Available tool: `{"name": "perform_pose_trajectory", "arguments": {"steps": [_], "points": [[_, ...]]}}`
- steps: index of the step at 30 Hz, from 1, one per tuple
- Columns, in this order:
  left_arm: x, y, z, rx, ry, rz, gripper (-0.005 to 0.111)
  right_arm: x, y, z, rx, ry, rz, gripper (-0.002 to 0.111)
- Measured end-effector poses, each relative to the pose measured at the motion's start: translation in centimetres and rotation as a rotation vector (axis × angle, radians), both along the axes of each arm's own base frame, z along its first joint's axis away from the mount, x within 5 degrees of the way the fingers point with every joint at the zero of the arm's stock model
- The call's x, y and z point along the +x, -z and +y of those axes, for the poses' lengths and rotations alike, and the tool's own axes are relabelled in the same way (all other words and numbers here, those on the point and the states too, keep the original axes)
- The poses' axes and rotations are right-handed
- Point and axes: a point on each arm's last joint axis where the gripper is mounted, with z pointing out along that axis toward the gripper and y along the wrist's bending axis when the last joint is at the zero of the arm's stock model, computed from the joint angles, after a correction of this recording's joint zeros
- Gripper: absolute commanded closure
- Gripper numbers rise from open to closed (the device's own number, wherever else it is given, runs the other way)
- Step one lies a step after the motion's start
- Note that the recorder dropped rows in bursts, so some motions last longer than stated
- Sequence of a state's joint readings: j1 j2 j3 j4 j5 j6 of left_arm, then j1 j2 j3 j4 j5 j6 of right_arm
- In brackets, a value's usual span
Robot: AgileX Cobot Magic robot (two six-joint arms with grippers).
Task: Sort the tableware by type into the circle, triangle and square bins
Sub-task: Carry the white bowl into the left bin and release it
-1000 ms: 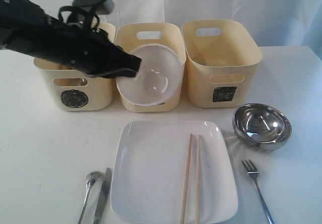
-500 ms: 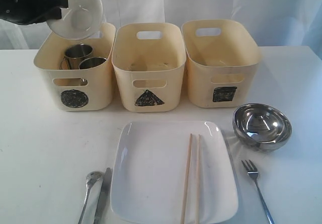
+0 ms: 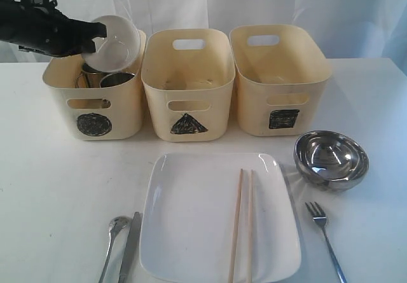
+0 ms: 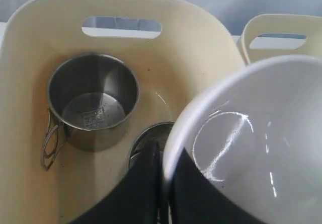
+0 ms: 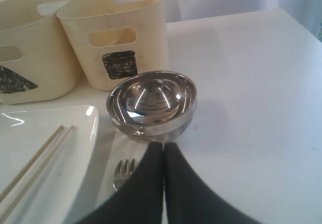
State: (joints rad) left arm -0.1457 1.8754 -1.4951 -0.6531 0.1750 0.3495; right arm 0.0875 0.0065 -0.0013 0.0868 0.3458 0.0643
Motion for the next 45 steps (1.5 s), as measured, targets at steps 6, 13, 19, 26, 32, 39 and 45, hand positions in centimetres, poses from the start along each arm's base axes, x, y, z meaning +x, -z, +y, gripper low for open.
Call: {"name": "perform_pose_trajectory", "arguments": {"steps": [6, 13, 19, 26, 32, 39, 45], "points": [[1.1, 1.1, -0.2, 0.0, -0.002, 0.017, 0.107, 0.0, 0.0, 0.0, 0.0, 0.0, 0.0, 0.108], [1.3, 1.3, 0.1, 0.032, -0.008, -0.002, 0.107, 0.0, 0.0, 0.0, 0.0, 0.0, 0.0, 0.108], [1.6, 1.3, 1.7, 0.036, -0.041, 0.006, 0.107, 0.0, 0.0, 0.0, 0.0, 0.0, 0.0, 0.108], [1.4, 1.7, 3.5, 0.037, -0.043, 0.057, 0.107, 0.0, 0.0, 0.0, 0.0, 0.0, 0.0, 0.108], [1.3, 1.8, 3.4, 0.051, -0.012, 0.072, 0.105, 0.0, 0.0, 0.0, 0.0, 0.0, 0.0, 0.108], [1.1, 1.9, 3.3, 0.051, 0.006, 0.089, 0.068, 0.0, 0.0, 0.0, 0.0, 0.0, 0.0, 0.108], [1.1, 1.9, 3.3, 0.05, 0.006, 0.091, 0.063, 0.0, 0.0, 0.0, 0.0, 0.0, 0.0, 0.108]]}}
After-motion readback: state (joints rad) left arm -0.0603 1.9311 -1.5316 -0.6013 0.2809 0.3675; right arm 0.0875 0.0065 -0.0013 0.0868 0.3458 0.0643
